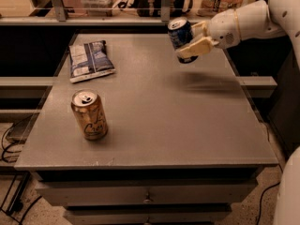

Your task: Place pepsi can upright

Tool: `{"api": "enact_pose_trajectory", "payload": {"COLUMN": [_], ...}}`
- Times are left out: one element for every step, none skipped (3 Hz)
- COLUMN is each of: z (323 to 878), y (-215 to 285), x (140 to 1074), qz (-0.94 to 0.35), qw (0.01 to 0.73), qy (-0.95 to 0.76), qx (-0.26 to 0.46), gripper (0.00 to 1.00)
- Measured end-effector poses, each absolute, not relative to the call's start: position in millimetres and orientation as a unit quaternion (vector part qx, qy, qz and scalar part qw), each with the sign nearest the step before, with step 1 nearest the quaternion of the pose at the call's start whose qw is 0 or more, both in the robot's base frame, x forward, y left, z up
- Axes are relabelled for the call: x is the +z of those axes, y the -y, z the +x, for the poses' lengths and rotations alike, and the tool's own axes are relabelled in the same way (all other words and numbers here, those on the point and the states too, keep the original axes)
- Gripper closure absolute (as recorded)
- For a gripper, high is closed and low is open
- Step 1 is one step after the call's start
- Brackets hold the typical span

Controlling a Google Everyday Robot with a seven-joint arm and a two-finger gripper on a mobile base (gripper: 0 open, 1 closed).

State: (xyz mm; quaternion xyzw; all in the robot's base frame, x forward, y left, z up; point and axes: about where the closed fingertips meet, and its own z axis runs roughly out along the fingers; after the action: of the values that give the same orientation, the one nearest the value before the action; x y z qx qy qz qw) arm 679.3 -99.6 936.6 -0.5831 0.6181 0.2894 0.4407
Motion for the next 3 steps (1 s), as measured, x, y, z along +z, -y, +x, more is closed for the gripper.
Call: {"api": "enact_pose_trajectory", "payload": {"z": [676,673,670], "y": [98,95,88], "x": [923,911,902], "qz": [-0.559,-0.539,-0.53], "qw": [0.447,0.46,0.487], "qy": [-0.624,-0.629,-0.62], "qx": [0.314,0.32,0.311], "gripper": [1.0,1.0,0.82]}}
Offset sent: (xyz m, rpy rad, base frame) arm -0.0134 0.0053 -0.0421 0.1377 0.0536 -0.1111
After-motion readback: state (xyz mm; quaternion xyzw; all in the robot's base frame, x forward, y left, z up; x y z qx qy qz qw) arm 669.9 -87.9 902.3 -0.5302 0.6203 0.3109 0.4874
